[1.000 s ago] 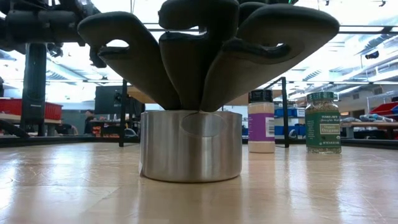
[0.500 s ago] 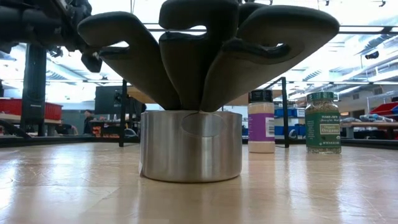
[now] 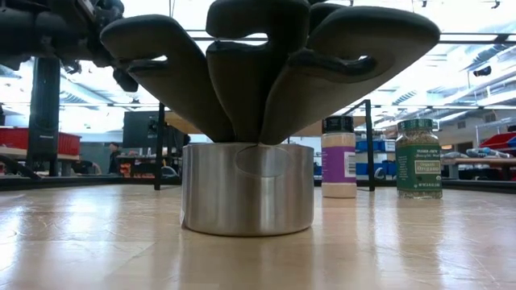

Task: Shelf spices
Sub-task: Put the black seasoning bottle on the shelf

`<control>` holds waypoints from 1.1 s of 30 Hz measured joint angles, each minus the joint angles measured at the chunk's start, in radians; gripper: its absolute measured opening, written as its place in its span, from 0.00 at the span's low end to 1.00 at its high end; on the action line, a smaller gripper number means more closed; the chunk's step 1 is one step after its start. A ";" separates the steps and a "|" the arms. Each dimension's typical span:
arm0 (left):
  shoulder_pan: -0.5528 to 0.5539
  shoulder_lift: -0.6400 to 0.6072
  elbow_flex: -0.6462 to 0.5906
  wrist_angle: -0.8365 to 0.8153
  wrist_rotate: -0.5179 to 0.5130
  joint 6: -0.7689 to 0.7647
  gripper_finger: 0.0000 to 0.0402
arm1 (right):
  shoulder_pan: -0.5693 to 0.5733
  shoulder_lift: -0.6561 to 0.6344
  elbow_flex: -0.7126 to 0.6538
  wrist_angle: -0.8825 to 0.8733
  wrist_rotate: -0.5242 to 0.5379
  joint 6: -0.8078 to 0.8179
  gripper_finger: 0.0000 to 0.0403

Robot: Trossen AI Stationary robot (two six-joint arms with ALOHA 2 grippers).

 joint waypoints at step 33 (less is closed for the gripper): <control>-0.152 -0.403 0.035 -0.346 -0.238 0.072 0.00 | 0.178 -0.175 0.000 -0.650 0.137 0.325 0.04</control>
